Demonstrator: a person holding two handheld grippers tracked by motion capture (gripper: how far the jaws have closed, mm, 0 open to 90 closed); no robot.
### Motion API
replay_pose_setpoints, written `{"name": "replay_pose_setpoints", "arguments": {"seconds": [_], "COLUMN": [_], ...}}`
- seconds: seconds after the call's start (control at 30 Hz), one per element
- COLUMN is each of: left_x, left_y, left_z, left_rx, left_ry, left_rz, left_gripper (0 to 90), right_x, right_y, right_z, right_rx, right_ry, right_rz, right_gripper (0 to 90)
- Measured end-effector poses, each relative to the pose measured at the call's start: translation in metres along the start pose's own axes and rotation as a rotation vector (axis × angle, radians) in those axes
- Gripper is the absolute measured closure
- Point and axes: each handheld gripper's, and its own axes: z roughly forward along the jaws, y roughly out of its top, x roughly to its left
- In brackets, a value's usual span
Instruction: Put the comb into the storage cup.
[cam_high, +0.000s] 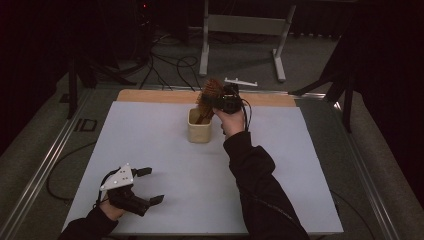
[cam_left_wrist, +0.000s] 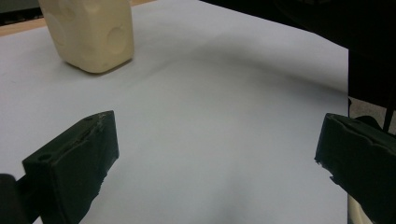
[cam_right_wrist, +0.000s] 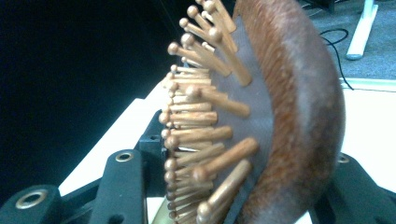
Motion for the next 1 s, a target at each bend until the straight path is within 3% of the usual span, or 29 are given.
{"name": "replay_pose_setpoints", "arguments": {"seconds": [0.27, 0.47, 0.57, 0.87, 1.0], "left_x": [0.000, 0.000, 0.001, 0.000, 0.000], "left_y": [0.000, -0.001, -0.001, -0.001, -0.001], "left_z": [0.000, 0.001, 0.000, 0.001, 0.001], "left_rx": [0.002, 0.012, 0.005, 0.007, 0.007], "left_ry": [-0.002, -0.001, 0.001, 0.003, 0.004], "left_rz": [0.001, 0.003, 0.001, 0.005, 0.005], "left_gripper": [0.1, 0.1, 0.1, 0.1, 0.1], "right_x": [-0.005, -0.009, -0.010, -0.012, -0.012], "right_y": [-0.005, -0.009, -0.012, -0.011, -0.012], "right_z": [-0.001, 0.005, 0.005, -0.006, -0.010], "right_rx": [-0.003, 0.046, 0.053, 0.030, 0.032], "right_ry": [0.007, 0.048, 0.049, 0.060, 0.048], "right_rz": [-0.018, -0.013, -0.048, -0.087, -0.129], "right_gripper": [41.6, 21.5, 13.1, 12.7, 11.1]}}
